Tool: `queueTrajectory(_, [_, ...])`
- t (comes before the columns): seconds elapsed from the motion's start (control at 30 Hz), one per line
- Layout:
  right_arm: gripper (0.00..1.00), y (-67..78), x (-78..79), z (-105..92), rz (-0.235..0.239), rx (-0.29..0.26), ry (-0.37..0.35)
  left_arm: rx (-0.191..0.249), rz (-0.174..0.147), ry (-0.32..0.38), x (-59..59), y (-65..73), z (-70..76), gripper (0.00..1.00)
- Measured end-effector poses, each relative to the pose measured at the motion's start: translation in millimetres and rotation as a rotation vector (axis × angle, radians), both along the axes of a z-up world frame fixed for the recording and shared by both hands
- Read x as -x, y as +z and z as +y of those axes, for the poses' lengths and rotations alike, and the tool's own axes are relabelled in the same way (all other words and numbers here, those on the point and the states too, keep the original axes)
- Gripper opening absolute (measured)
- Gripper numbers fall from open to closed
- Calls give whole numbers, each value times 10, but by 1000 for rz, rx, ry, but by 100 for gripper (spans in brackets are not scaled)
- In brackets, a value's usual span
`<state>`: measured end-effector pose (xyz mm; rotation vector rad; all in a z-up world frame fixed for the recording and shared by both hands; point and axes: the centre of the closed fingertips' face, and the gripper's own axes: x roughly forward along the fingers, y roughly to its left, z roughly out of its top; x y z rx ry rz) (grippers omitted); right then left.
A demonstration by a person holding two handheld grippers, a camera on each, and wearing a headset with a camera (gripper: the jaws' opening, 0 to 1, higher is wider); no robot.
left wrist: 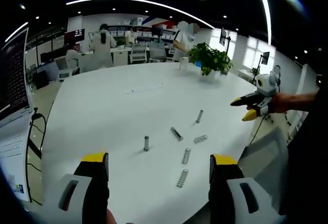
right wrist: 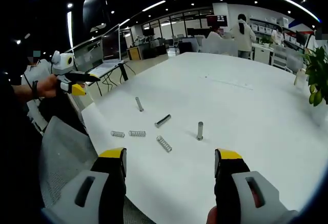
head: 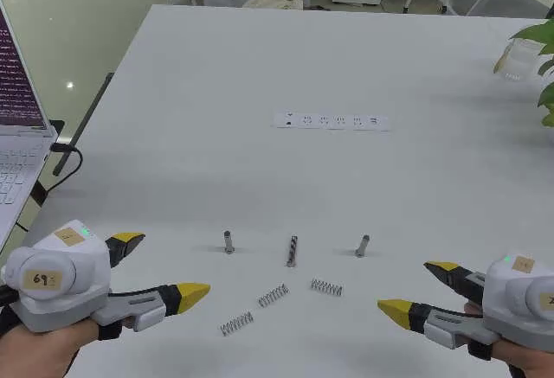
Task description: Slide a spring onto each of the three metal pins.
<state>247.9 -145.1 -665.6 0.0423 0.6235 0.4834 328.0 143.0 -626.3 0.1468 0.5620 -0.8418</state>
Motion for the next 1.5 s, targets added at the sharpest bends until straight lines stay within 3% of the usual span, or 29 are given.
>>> queueTrajectory(0.23, [69,14,25,23,-4,-2,15,5,-9,-1,5,17,20,80])
queueTrajectory(0.47, [73,-5,75,34,1,39,53,4,-8,-15,39,26,0,82])
queueTrajectory(1.5, [77,3,112,71,15,28,61,7,-4,-18,80,22,3,82])
